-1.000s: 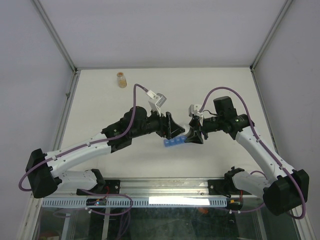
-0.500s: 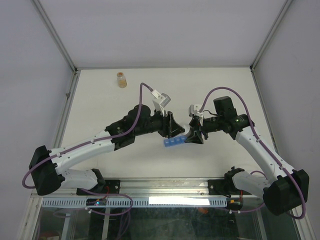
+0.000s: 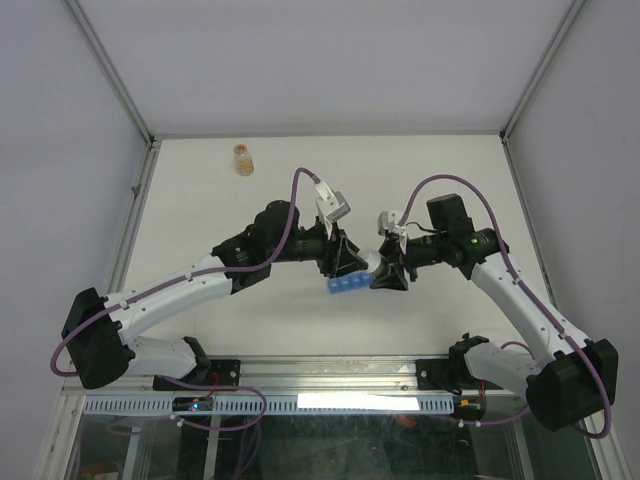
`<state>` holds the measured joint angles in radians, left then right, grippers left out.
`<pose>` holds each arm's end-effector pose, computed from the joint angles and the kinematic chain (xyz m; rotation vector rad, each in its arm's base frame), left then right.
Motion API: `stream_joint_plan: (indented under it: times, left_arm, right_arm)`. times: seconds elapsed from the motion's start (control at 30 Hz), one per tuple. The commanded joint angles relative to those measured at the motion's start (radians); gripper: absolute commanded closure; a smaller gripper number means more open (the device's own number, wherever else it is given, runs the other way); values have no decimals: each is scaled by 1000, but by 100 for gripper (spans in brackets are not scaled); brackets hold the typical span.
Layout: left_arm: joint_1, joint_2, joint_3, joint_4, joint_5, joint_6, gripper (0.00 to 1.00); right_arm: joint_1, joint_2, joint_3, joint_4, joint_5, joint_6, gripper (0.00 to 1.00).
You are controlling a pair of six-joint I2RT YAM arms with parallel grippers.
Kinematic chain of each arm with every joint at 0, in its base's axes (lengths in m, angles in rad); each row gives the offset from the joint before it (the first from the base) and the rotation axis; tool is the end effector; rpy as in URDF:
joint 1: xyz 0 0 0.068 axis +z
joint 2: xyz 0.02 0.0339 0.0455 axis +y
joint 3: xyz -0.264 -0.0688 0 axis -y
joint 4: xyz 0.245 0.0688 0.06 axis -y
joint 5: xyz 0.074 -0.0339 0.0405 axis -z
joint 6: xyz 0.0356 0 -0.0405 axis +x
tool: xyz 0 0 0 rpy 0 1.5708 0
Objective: Sort the pills into containers
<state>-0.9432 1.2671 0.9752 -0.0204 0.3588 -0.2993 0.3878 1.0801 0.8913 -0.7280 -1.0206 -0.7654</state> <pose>0.1632 -0.2462 0.3194 0.8942 1.8361 -1.1565 0.1772 0.1052 0.2858 -1.4989 1.5638 1.0346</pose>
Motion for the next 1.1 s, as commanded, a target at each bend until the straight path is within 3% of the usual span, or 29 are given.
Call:
stream_joint_plan:
  times: [0.0,0.2,0.33,0.53,0.7,0.83,0.93,1.07]
  left_arm:
    - [-7,32,22,64,403,342,68]
    - [13,83,50,69,546,636,54]
    - [68,119,76,118,606,677,46]
    - [113,55,-63,463,503,464,2]
    - [121,-36,-174,572,401,357,1]
    - [122,-158,-290,621,241,208,1]
    - [127,-250,-380,653,114,14,1]
    - [130,-341,-463,688,54,-193,1]
  right_arm:
    - [1,-14,29,66,-22,4,100]
    - [0,-19,29,62,-28,1,100]
    - [2,-22,30,58,-30,-1,100]
    - [0,-32,28,58,-27,-5,100]
    - [1,-31,28,58,-29,-7,100]
    - [1,-32,29,58,-29,-7,100]
    - [1,-30,28,57,-29,-7,100]
    - [1,-25,28,57,-30,-7,100]
